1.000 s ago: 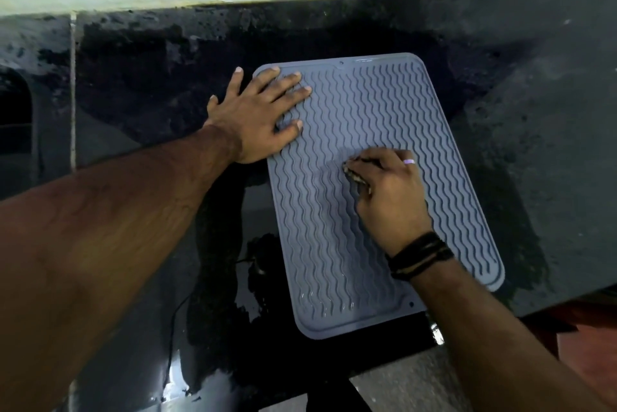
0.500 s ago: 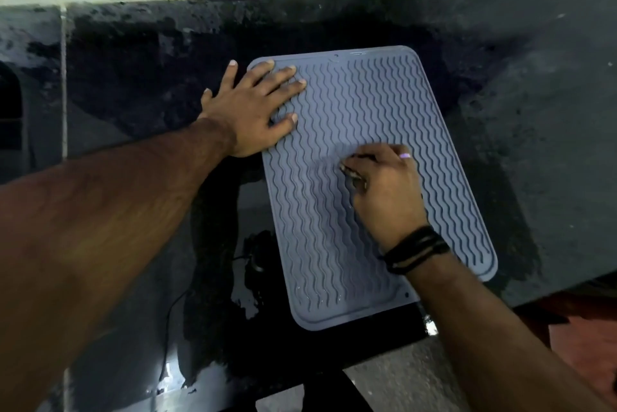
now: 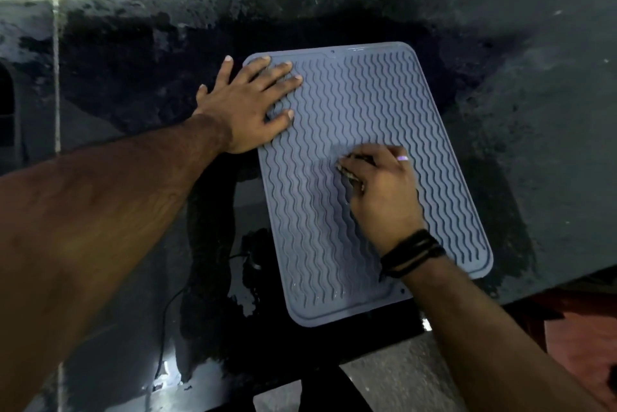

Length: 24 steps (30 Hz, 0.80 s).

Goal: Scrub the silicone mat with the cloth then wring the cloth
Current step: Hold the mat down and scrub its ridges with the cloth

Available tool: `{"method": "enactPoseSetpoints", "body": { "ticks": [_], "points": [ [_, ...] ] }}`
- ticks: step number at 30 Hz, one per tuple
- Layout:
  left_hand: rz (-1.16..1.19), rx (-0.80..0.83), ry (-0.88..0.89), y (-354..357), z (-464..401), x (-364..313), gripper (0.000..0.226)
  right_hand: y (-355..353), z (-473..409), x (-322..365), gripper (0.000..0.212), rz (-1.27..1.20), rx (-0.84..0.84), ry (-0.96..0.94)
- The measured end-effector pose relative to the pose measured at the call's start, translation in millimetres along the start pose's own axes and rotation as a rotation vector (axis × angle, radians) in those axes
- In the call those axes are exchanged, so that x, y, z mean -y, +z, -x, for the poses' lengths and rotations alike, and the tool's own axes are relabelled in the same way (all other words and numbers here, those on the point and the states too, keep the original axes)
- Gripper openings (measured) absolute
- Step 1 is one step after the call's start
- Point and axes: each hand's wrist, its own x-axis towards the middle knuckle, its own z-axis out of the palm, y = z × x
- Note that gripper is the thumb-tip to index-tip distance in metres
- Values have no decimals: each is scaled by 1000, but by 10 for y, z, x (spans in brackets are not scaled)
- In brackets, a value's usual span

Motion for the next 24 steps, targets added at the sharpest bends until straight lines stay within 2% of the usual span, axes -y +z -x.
{"method": "enactPoseSetpoints", "body": {
  "ticks": [9,18,24],
  "points": [
    [2,7,-6,-20,3,6,76,-35,438,-93,34,-19,-32,-8],
    [-5,-5,-2,-3,-5,7,75,-28,165,32,37,-37,-29,49],
    [-1,-5,6,-12,12,-9,77,-84,620,-72,37,-11,-4,30]
  ]
}}
